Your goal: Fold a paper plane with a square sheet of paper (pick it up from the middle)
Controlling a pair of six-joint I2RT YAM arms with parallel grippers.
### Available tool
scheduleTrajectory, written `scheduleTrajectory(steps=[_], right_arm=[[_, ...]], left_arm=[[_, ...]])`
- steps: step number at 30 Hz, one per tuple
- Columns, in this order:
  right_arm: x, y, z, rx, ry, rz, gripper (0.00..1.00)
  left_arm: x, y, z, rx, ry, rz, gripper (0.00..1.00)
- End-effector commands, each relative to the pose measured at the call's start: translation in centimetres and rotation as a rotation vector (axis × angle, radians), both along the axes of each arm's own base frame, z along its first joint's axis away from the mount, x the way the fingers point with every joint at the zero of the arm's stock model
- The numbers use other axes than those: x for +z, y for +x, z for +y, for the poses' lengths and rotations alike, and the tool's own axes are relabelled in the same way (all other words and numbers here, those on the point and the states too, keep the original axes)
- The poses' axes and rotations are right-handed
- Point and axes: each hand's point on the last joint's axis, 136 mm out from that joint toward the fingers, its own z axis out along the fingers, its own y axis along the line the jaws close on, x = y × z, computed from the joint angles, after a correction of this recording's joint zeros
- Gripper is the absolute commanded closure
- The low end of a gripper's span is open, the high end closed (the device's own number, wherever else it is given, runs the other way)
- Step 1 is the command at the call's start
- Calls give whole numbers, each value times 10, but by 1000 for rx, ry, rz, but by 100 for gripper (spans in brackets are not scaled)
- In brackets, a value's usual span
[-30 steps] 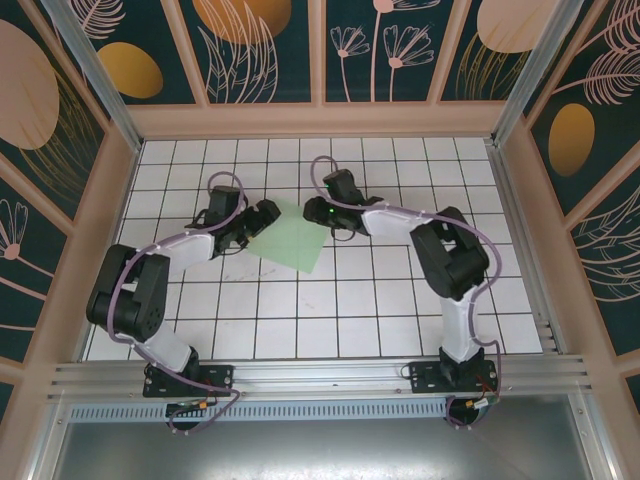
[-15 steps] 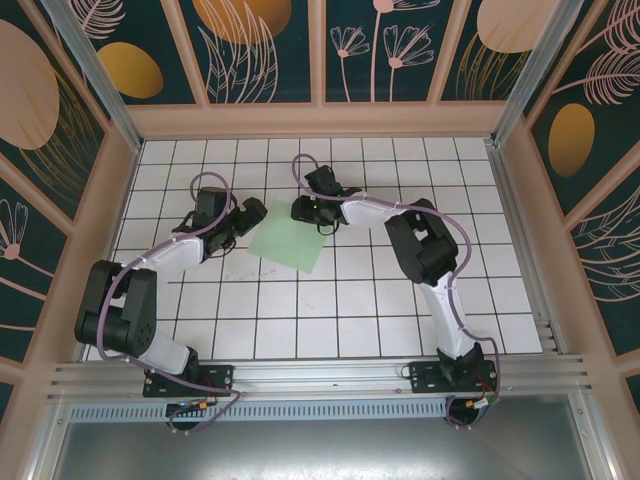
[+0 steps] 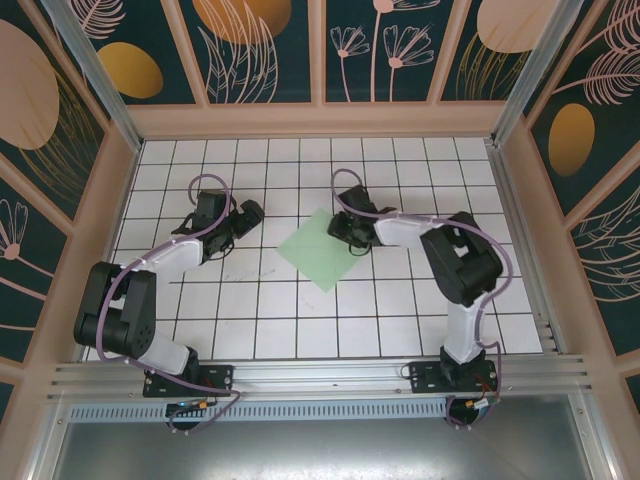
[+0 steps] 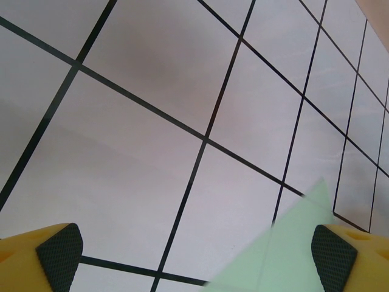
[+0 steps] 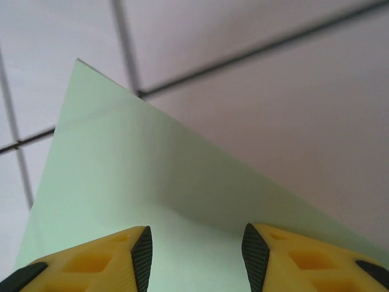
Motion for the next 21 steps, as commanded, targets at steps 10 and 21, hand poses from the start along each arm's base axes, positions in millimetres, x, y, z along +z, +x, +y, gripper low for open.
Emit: scheduleTrajectory(steps=[10,21], right_arm=[[45,-24,16,584,-243,-119,16],[9,-44,31,844,-395,-45,3]], left_arm=[[1,-4,2,-17,9,-10,1],[-2,-4,1,-24,9,1,1]])
